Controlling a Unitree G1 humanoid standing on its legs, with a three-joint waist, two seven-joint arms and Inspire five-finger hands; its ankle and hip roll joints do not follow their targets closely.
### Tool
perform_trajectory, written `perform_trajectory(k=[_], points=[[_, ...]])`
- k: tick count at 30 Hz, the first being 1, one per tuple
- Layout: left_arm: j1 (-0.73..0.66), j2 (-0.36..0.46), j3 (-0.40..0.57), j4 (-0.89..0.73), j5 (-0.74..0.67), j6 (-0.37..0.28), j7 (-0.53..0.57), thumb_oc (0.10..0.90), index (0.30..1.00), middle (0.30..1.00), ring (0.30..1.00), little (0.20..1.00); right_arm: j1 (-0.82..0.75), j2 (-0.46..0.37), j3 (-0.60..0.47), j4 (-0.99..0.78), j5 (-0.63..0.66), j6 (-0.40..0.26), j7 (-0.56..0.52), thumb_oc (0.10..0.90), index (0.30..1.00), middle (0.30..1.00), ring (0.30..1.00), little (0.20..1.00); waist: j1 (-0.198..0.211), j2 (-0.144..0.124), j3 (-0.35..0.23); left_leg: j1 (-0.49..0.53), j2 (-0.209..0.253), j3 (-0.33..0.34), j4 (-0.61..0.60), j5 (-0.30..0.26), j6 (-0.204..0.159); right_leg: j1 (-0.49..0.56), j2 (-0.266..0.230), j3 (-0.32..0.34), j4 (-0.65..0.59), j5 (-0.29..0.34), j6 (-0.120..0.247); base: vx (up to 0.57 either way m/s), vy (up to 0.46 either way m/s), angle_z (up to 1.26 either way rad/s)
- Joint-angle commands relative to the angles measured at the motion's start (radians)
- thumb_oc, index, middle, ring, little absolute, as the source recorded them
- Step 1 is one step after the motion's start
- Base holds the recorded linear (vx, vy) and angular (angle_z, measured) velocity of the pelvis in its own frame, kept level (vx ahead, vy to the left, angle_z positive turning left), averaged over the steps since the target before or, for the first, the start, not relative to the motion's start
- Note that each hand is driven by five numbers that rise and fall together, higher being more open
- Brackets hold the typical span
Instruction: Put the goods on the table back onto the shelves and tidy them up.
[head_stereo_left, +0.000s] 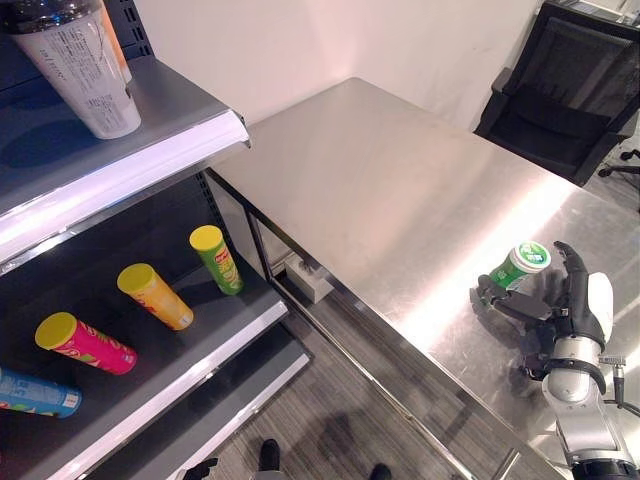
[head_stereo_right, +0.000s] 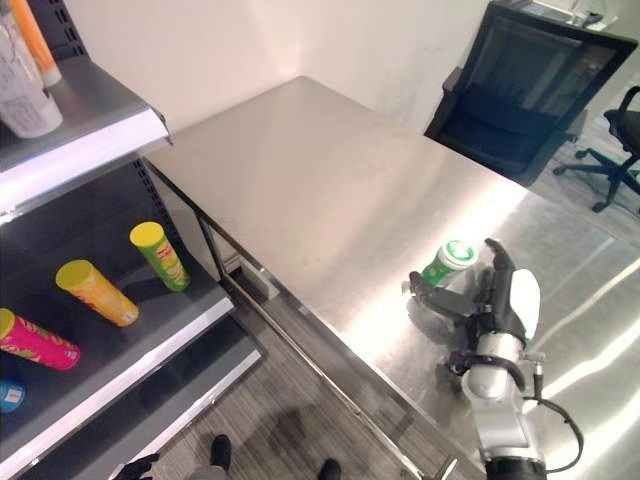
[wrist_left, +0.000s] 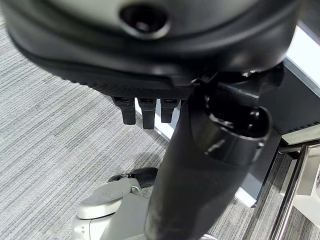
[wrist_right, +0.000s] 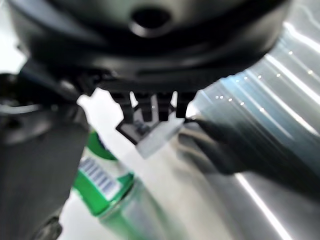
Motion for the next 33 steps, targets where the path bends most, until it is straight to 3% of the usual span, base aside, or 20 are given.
perform_trajectory(k=[1,17,22,28,30,31,33], points=[[-0.046,0.037,-0.028,0.023,0.014,-0.017,0.026,0.800,0.900,0.900,0.900,0.900,-0.094,-0.058,-0.055,-0.074,-0.011,-0.045,-0.045,0.400,0.300,0.300,0.300,0.300,0.014,-0.010,-0.024,0.045,0.057,0.016,0.003,-0.060,-0.033,0.034,-0.050,-0.022,0.015,-0.069,0.062,0.00,0.000,0.00],[-0.047,0.036,-0.011,0.020,0.014,-0.011,0.027,0.800,0.900,0.900,0.900,0.900,-0.063,-0.061,-0.107,-0.175,0.020,-0.060,-0.022,0.400,0.300,0.300,0.300,0.300,-0.001,-0.016,-0.029,0.056,0.062,0.025,0.003,-0.064,-0.035,0.040,-0.048,-0.017,0.015,-0.072,0.062,0.00,0.000,0.00],[-0.047,0.050,0.001,0.009,0.006,-0.010,0.022,0.800,0.900,0.900,0.900,0.900,-0.104,-0.100,-0.111,-0.261,0.078,-0.092,0.019,0.400,0.300,0.300,0.300,0.300,0.002,-0.018,-0.037,0.062,0.066,0.025,0.003,-0.060,-0.039,0.046,-0.046,-0.019,0.015,-0.075,0.059,-0.02,-0.015,0.00],[-0.049,0.070,0.014,0.002,-0.016,-0.018,0.011,0.800,0.900,0.900,0.900,0.900,-0.188,-0.205,-0.108,-0.313,0.227,-0.159,0.086,0.400,0.300,0.300,0.300,0.300,0.012,-0.022,-0.054,0.066,0.077,0.019,0.003,-0.048,-0.051,0.058,-0.036,-0.026,0.015,-0.085,0.051,-0.03,-0.041,0.01],[-0.047,0.082,0.019,0.001,-0.031,-0.022,0.000,0.800,0.900,0.900,0.900,0.900,-0.239,-0.261,-0.082,-0.312,0.356,-0.188,0.151,0.400,0.300,0.300,0.300,0.300,0.023,-0.025,-0.064,0.067,0.084,0.015,0.007,-0.040,-0.060,0.066,-0.027,-0.031,0.015,-0.092,0.046,-0.05,-0.080,0.02],[-0.048,0.080,0.020,0.001,-0.031,-0.022,0.000,0.800,0.900,0.900,0.900,0.900,-0.243,-0.264,-0.080,-0.309,0.358,-0.189,0.152,0.400,0.300,0.300,0.300,0.300,0.022,-0.023,-0.063,0.067,0.084,0.015,0.006,-0.040,-0.060,0.067,-0.027,-0.031,0.015,-0.092,0.045,-0.06,-0.111,0.03],[-0.045,0.089,0.020,0.010,-0.043,-0.027,-0.020,0.800,0.900,0.900,0.900,0.900,-0.310,-0.319,-0.051,-0.289,0.514,-0.216,0.228,0.400,0.300,0.300,0.300,0.300,0.041,-0.026,-0.073,0.063,0.096,0.006,0.009,-0.024,-0.074,0.076,-0.014,-0.041,0.015,-0.102,0.038,-0.05,-0.091,0.06]])
